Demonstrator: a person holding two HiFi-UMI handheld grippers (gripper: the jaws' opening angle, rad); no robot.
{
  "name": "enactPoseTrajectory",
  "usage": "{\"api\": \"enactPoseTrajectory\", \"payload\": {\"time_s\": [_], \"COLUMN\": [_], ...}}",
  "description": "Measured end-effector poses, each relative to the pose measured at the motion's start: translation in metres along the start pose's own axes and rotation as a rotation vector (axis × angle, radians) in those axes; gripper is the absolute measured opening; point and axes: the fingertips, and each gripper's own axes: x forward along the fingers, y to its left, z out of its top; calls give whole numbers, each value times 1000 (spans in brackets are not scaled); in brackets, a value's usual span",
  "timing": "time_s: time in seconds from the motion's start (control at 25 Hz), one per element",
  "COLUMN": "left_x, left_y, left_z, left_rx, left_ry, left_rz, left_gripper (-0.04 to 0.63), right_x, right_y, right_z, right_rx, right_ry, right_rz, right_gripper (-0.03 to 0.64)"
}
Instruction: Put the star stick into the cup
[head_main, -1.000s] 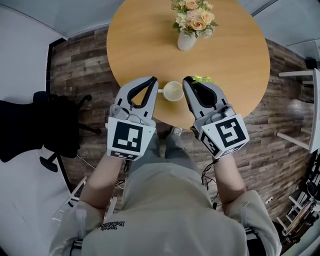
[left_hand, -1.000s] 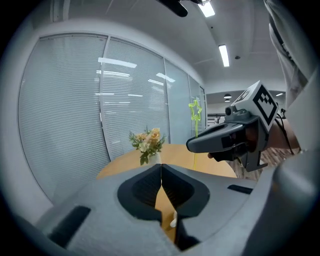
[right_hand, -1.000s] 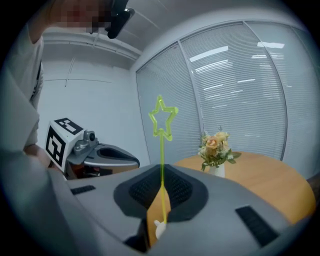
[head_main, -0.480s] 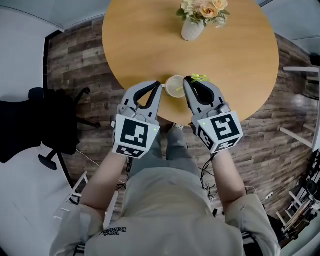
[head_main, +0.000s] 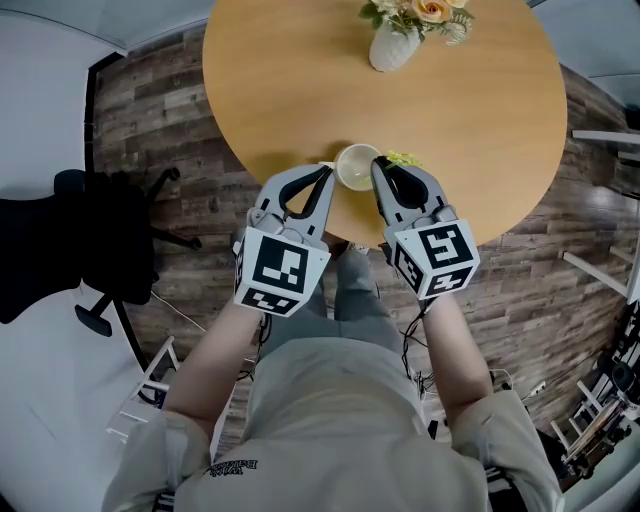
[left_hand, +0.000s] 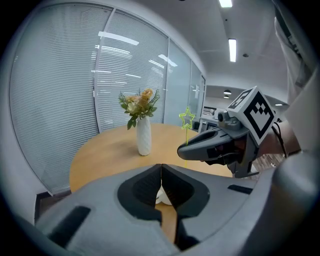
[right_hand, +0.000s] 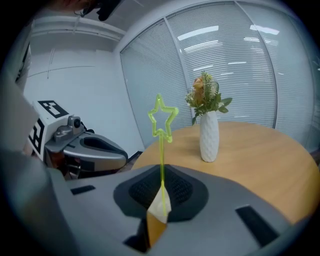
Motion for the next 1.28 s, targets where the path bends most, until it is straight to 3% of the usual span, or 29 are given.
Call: {"api": "enactPoseTrajectory", "payload": {"time_s": [0.56,0.96,1.28], "left_x": [-5,-25,-55], "left_y": [-8,-14,-18], "left_z": [-1,44,103], "left_rx": [-5,53,90], "left_ry": [13,-57,-156], "left_rz": [-2,17,45], "left_gripper": [23,23,23], "right_x": [-11,-45,-91], "right_y": [-4,-7,5], "right_z": [-9,26,93], "right_rx": [9,17,-30], "right_ry": [49,-34,-174], "right_rz": [-34,-63,-78], "right_gripper": [40,40,40]}}
